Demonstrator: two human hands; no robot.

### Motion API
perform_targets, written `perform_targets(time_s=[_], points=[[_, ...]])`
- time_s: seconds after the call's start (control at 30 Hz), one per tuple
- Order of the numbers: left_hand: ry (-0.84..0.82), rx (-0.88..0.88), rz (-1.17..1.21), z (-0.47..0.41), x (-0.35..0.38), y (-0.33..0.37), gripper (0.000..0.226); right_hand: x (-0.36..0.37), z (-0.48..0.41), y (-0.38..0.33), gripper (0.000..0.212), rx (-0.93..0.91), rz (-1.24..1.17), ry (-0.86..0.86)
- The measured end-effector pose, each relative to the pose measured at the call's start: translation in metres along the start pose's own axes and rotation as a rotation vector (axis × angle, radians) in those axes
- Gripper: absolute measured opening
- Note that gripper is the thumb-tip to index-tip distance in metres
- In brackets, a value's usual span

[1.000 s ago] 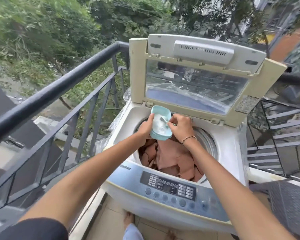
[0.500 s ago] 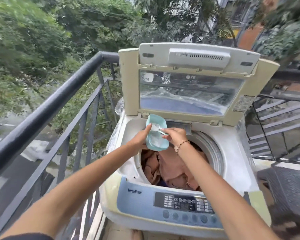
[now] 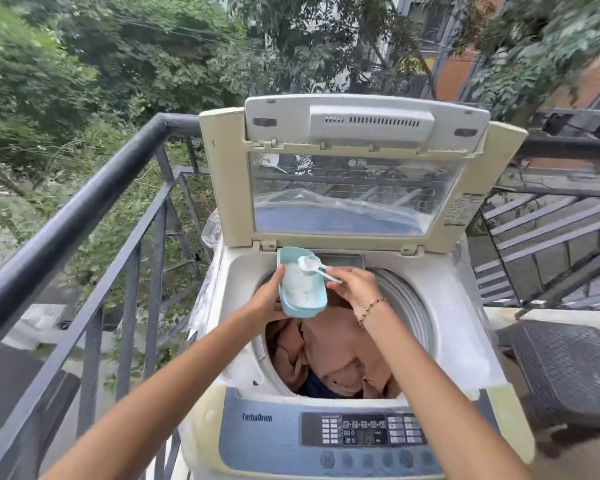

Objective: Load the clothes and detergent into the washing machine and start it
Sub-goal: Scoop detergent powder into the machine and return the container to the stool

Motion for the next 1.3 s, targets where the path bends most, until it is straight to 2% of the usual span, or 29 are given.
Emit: perform_targets(time_s=[0.1,0.23,0.3,0.4,0.53,0.73,0.8,0.93,1.03,1.1,1.23,1.3], points=[[0.025,0.003,0.039,-0.002,0.002,-0.004,0.032,-0.017,-0.009,-0.012,0.013,-0.034,-0.035,0.052],[0.015,-0.048,0.016,-0.003,0.004,-0.013,0.056,-0.040,-0.023,-0.023,0.021,-0.103,-0.016,0.167],[0.022,-0.058,0.018,-0.003,0.004,-0.017,0.060,-0.046,-0.030,-0.024,0.024,-0.149,0.051,0.218],[0.026,-0.065,0.045,-0.004,0.003,-0.020,0.061,-0.049,-0.037,-0.024,0.026,-0.267,0.266,0.284],[0.026,-0.073,0.063,-0.002,0.001,-0.025,0.061,-0.036,-0.031,-0.032,0.016,-0.488,0.678,0.302],[0.017,-0.081,0.064,0.000,-0.002,-0.030,0.059,-0.019,-0.019,-0.038,0.013,-0.749,0.959,0.265],[0.015,-0.082,0.062,0.001,-0.003,-0.029,0.058,-0.023,-0.018,-0.038,0.015,-0.718,0.920,0.272],[0.011,-0.074,0.034,0.006,-0.004,-0.025,0.060,-0.042,-0.020,-0.032,0.021,-0.522,0.579,0.371],[-0.003,-0.067,0.020,0.010,-0.002,-0.023,0.061,-0.026,-0.014,-0.029,0.021,-0.504,0.453,0.260],[-0.020,-0.057,0.004,0.013,0.001,-0.020,0.062,-0.005,-0.005,-0.027,0.021,-0.518,0.502,0.134],[-0.031,-0.023,-0.026,0.014,0.003,-0.014,0.060,0.034,0.013,-0.022,0.014,-0.728,1.008,0.005],[-0.031,-0.016,-0.028,0.014,0.001,-0.012,0.060,0.041,0.016,-0.013,0.010,-0.767,1.164,-0.023]])
Point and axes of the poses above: each hand's wrist, its own z-axis away from the middle knuckle, its own x-axis out of the palm, y = z × x, the point moved 9 cm from there along -z, towards the middle knuckle
